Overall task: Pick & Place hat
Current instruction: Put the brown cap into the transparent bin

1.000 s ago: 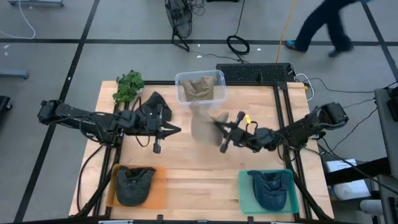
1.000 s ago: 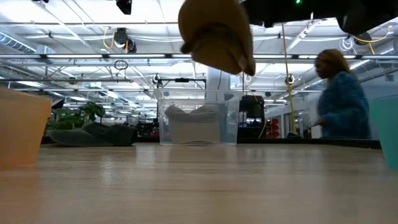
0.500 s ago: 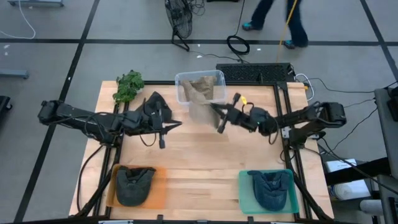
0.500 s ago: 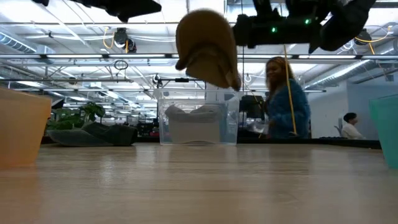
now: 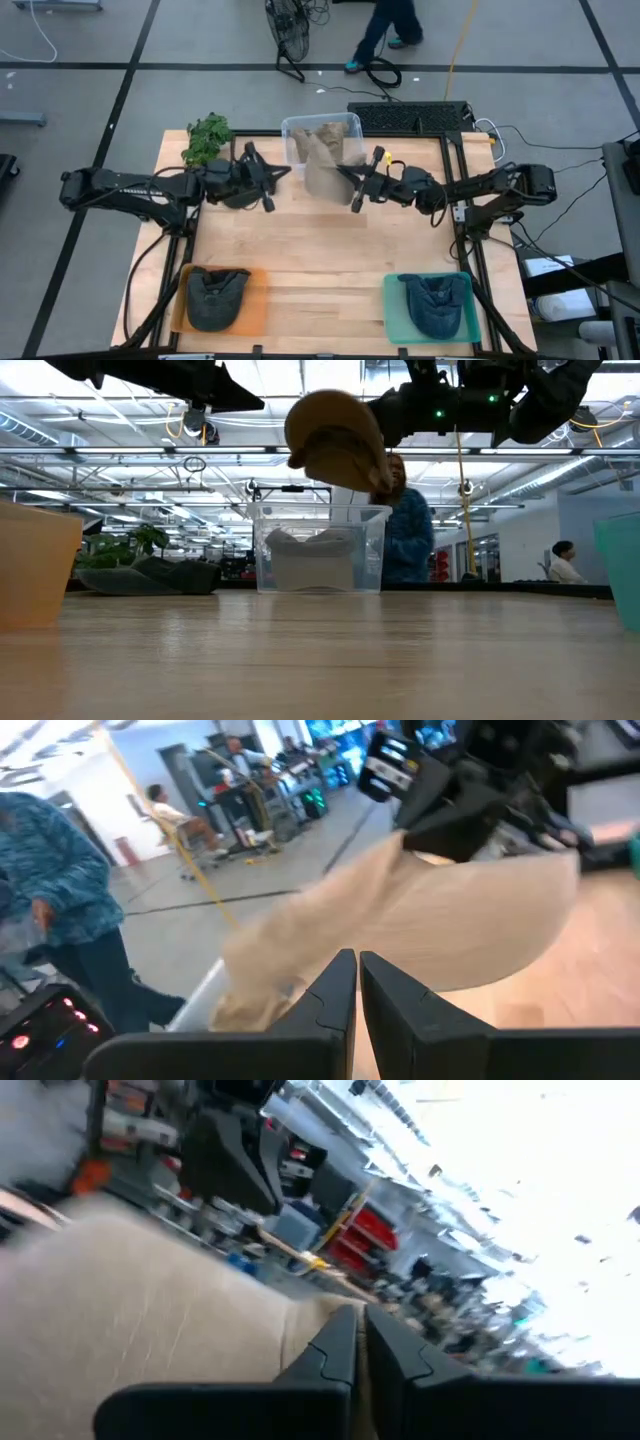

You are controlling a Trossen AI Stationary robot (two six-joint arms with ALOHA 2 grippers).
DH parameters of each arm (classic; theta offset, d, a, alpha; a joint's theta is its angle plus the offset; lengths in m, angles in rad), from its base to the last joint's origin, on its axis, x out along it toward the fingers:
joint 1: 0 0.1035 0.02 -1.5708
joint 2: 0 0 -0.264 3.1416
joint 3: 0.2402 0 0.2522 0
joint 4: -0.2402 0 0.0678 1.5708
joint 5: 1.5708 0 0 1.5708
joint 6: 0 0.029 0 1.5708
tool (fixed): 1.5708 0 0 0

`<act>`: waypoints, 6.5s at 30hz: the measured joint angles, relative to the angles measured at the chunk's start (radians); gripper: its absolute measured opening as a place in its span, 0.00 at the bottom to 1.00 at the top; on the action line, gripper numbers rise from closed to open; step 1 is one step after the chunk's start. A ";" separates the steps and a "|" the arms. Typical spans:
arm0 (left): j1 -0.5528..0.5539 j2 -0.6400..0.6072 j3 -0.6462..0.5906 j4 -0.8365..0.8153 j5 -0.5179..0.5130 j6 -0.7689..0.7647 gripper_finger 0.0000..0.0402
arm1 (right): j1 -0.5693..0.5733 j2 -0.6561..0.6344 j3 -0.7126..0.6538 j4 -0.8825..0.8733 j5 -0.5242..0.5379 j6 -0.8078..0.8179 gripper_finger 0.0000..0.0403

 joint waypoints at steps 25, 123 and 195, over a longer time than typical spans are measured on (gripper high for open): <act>0.121 -0.001 0.000 0.052 0.144 0.033 0.08 | -0.221 0.269 0.375 -0.164 -0.150 -0.184 0.00; 0.265 0.000 0.000 -0.056 0.244 0.000 0.08 | -0.171 0.355 0.507 -0.283 -0.281 0.139 0.00; 0.251 0.128 -0.001 -0.004 0.262 0.180 0.04 | 0.014 0.269 0.506 -0.306 0.233 -0.217 0.04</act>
